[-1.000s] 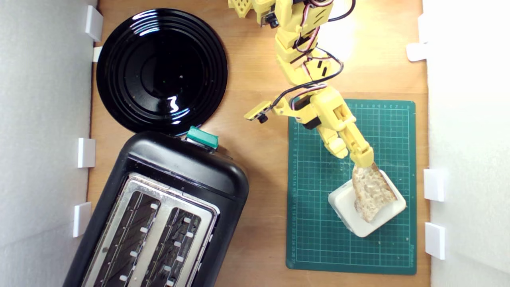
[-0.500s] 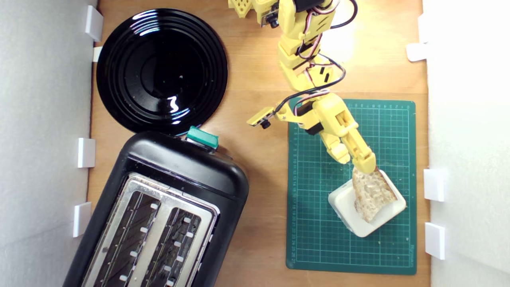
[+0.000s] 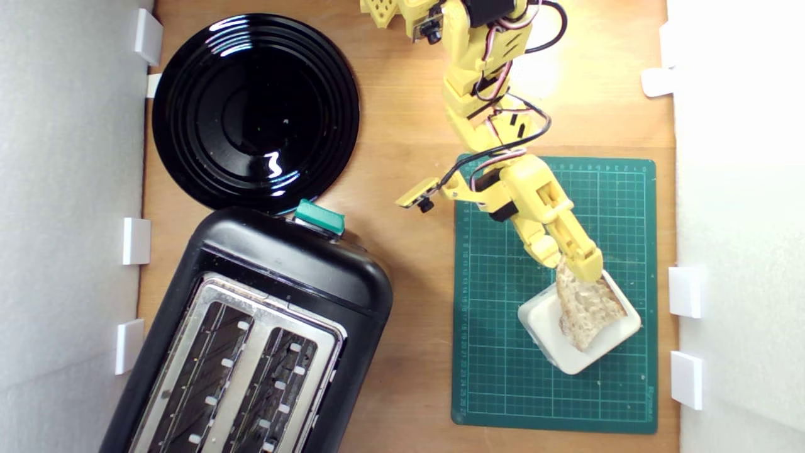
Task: Pick bread and place in toaster
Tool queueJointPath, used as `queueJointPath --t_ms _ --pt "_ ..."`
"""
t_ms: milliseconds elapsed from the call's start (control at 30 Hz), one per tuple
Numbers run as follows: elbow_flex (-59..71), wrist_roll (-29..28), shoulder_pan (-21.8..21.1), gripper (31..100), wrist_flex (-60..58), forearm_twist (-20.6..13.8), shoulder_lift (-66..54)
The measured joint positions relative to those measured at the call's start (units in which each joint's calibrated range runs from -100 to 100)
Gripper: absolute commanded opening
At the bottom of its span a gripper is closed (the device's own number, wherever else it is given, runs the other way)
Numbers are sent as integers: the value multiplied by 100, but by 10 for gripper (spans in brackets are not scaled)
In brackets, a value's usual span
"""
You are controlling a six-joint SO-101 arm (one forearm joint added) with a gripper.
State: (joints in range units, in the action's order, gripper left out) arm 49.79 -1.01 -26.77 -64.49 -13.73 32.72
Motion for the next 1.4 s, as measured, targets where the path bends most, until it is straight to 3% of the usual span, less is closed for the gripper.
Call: queueJointPath --t_ms 900,1067,1400 --pt "-527 0 -101 908 8 0 336" --pt "-592 0 -137 806 17 0 336" --pt "-592 21 -146 697 17 0 336"
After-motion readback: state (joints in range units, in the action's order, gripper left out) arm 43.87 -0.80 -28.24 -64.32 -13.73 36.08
